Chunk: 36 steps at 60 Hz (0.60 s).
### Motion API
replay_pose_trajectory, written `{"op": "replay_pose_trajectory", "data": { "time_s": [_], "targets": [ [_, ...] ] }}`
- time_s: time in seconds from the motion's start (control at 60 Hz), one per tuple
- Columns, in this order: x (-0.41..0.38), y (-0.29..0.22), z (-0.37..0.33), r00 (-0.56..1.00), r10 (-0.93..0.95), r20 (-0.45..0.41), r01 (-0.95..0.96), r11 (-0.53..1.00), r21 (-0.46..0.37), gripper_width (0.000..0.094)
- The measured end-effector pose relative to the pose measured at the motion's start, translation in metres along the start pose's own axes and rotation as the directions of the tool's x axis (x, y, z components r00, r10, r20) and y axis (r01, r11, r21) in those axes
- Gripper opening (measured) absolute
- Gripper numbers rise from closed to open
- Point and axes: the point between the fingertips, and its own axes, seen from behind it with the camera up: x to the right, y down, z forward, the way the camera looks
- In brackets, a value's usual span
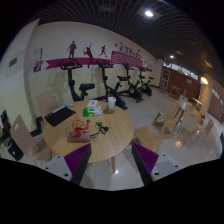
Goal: Unplug charger
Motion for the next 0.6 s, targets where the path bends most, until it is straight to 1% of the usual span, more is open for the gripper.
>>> {"op": "replay_pose_trajectory", "data": {
  "time_s": [0.05,0.067,0.133,0.25,0.433,0.6],
  "targets": [
    [-0.002,0.0,0.011,1.0,0.0,0.011,0.0,1.0,0.002,0.0856],
    [-0.003,0.001,0.001,1.0,-0.005,0.008,0.005,1.0,0.002,0.0853],
    [-0.008,0.0,0.002,1.0,-0.02,0.009,0.02,1.0,0.002,0.085],
    [-0.019,0.002,0.005,0.999,-0.017,0.049,0.018,1.0,-0.011,0.0856],
    [-0.062,0.007,0.027,0.994,-0.033,0.108,0.035,0.999,-0.013,0.0857],
    [-0.11,0.025,0.056,0.985,-0.045,0.168,0.05,0.998,-0.027,0.0857]
  ]
}}
